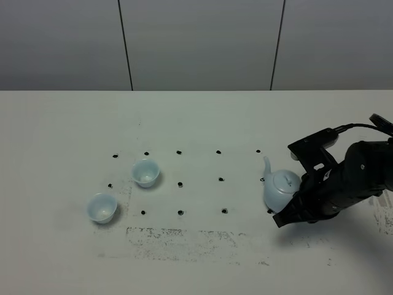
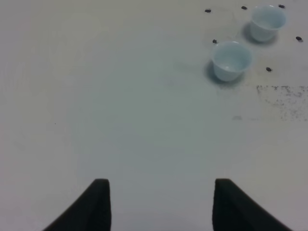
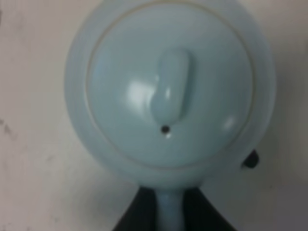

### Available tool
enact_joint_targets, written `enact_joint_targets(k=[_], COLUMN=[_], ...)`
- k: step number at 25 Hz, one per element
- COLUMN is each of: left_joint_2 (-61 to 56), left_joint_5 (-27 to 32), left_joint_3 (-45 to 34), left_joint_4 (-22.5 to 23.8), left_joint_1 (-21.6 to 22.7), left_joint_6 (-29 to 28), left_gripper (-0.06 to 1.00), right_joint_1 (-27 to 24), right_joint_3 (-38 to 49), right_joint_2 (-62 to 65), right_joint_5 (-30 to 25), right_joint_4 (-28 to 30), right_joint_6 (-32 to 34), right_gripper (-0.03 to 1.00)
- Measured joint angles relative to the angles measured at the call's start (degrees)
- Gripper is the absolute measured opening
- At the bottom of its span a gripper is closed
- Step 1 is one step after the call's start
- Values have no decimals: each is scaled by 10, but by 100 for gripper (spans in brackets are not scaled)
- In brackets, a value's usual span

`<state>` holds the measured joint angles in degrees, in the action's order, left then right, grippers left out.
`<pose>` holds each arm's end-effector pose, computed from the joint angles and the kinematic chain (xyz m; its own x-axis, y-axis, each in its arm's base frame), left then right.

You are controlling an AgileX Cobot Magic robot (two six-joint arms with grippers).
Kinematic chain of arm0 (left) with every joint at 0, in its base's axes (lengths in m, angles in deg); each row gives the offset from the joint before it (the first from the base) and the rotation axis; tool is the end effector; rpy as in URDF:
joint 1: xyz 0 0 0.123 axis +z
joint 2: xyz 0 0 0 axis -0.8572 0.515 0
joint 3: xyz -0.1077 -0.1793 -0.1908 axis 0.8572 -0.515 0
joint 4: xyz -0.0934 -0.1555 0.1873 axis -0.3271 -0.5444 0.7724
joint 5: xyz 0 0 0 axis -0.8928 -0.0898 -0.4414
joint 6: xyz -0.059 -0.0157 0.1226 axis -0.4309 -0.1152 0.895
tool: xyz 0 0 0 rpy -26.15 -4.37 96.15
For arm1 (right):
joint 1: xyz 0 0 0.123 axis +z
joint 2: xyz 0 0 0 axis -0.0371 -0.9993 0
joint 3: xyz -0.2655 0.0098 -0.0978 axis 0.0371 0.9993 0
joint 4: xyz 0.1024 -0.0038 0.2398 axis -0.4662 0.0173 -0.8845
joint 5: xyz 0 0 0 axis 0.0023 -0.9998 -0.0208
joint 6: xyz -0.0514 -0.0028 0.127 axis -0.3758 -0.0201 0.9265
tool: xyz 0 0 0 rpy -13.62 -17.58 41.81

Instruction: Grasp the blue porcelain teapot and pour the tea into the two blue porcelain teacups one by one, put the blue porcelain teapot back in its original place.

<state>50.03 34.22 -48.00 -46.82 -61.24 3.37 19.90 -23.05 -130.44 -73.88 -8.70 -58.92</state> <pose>0.0493 -0.0078 0.2472 -0.4882 0.0267 -0.8723 0.0798 0.9967 -0.0142 0.3256 0.1157 0.0918 -0.8265 -0.4255 -0.3686 -0.4639 0.8857 0.0177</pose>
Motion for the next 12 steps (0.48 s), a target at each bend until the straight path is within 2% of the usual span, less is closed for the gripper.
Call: enact_joint_targets(k=[6,12], left_joint_2=[0,0], left_joint_5=[0,0], left_joint_3=[0,0], left_joint_4=[0,0], left_joint_1=[0,0], left_joint_6=[1,1], left_gripper=[45,45], right_joint_1=[1,14], right_joint_3=[11,-46], right_joint_2=[29,53], right_joint_5=[11,-39], right_joint_4=[1,11], right_joint_6=[0,-23], right_gripper=[5,5])
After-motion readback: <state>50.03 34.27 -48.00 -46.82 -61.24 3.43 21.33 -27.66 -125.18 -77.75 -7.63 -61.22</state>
